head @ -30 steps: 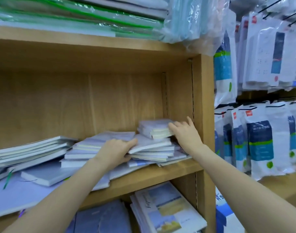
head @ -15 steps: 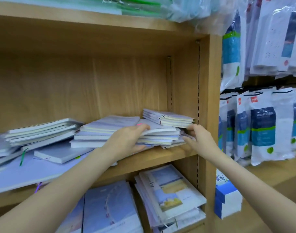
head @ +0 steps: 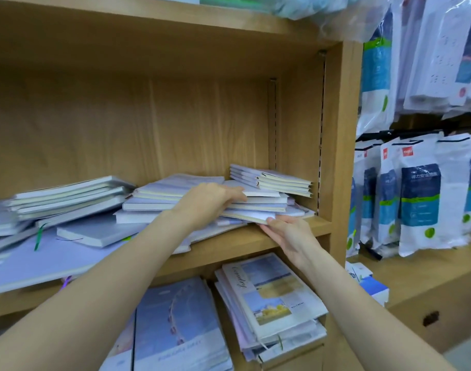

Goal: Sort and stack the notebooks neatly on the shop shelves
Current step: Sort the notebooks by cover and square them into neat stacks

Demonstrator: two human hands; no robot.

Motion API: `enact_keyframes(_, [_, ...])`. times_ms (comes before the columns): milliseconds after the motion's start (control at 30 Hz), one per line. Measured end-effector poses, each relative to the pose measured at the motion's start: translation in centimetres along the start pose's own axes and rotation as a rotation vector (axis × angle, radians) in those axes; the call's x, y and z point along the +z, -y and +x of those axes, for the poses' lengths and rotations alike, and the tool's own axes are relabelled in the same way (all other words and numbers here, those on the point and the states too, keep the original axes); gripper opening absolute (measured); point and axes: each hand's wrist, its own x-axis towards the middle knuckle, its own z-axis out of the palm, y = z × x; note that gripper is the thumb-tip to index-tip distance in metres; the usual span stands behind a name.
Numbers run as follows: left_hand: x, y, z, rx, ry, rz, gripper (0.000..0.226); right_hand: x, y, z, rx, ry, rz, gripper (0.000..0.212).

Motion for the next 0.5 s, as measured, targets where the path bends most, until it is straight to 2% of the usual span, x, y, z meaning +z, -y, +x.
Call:
enact_keyframes(167, [0.0,-1.2,0.8,-0.055,-0.020,0.109,0.021,1.2,0.5,0.0,0.032,-0.075,0.055,0.033])
enact_keyframes(267, [-1.0,-2.3,2.7,-0.089,0.092,0.151,0.016,2.5,0.8,0.2,0.038,-0.058,0.019,0.035])
enact_keyframes(333, [-1.5,-2.5,3.7,-0.048,0.174,0.227,0.013,2.7,0.8,0.4,0.014,-0.060,-0.016,0.036])
enact_keyframes(400, [-2.0,-2.3,4.2,-0.007,0.251,0.311,0.014,2.4,0.9,0.5,-0.055,-0.047,-0.048,0.035])
enact_keyframes(500, [-3.4,-2.0,4.5,-0.011,0.289,0.303,0.009,2.2,1.9,0.4,-0.157,-0.057,-0.133,0.032])
